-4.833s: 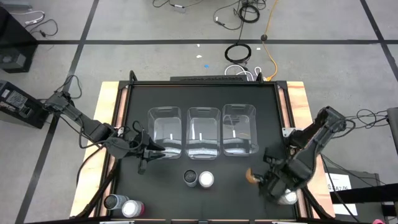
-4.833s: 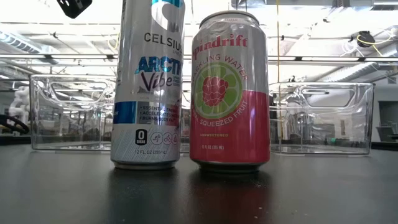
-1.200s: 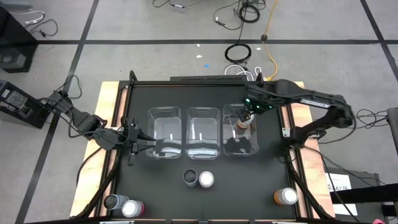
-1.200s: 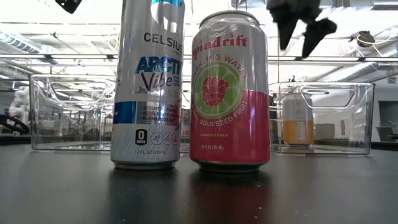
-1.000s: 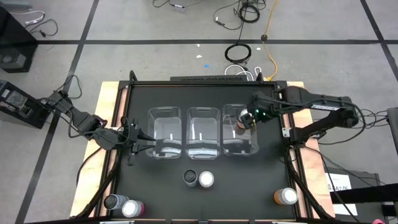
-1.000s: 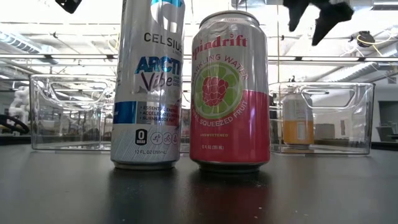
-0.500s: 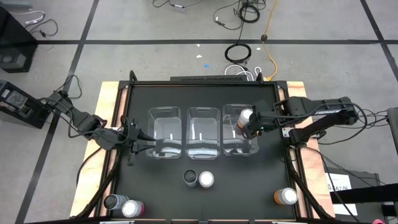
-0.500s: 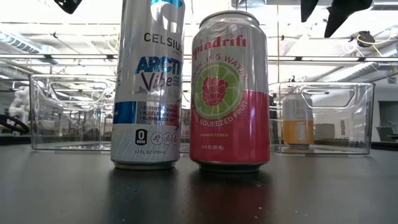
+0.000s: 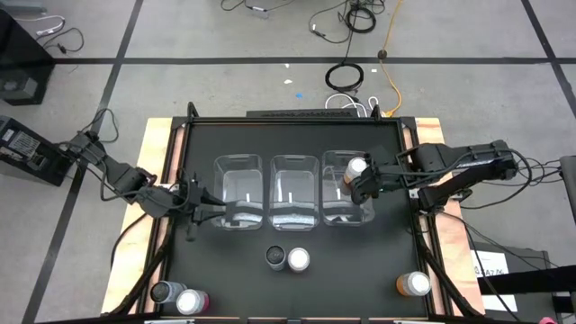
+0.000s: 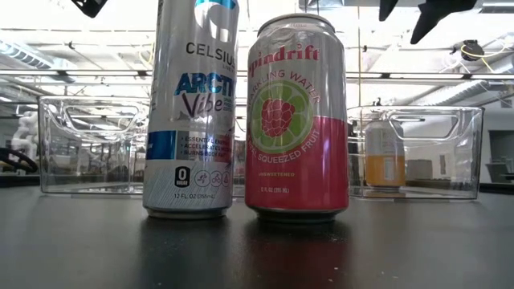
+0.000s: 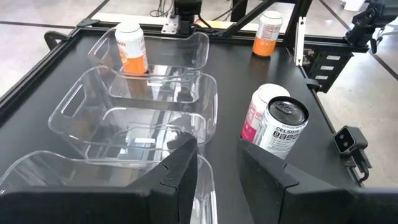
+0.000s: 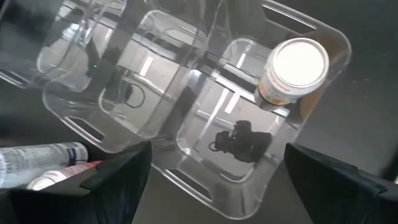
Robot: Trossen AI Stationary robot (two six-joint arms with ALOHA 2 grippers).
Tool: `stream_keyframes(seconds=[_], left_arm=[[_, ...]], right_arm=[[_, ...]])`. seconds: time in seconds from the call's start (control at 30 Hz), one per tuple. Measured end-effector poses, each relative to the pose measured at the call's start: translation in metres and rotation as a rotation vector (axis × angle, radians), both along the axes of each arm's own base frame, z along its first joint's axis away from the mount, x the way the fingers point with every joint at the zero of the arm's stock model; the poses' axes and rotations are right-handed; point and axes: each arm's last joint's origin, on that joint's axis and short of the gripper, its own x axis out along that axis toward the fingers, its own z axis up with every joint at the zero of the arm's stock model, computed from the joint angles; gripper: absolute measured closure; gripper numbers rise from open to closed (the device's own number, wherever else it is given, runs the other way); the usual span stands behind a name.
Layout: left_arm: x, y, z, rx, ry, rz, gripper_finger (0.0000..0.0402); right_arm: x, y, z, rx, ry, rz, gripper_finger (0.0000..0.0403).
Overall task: Sort soda cans
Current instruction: Put the right pink-white soda can into the middle transparent bin
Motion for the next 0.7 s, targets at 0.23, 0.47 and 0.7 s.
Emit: stream_keyframes(seconds=[0.23,0.47,0.7], left_arm=[[0.001,-0.001,-0.001,0.004,0.007,-0.002,0.0281],[0.001,-0.001,-0.001,0.006,0.008,-0.002,0.0281],[0.001,-0.001,-0.001,0.007,0.009,-0.002,0.0281]], right_arm=[[0.002,0.000,0.001,0.005,-0.020,0.002,0.0044],[0.004,-0.002,0.001,0.006,-0.036,-0.008,0.0044],[0.043,0.006,0.000,-0.074,-0.212,0.083,0.0044]])
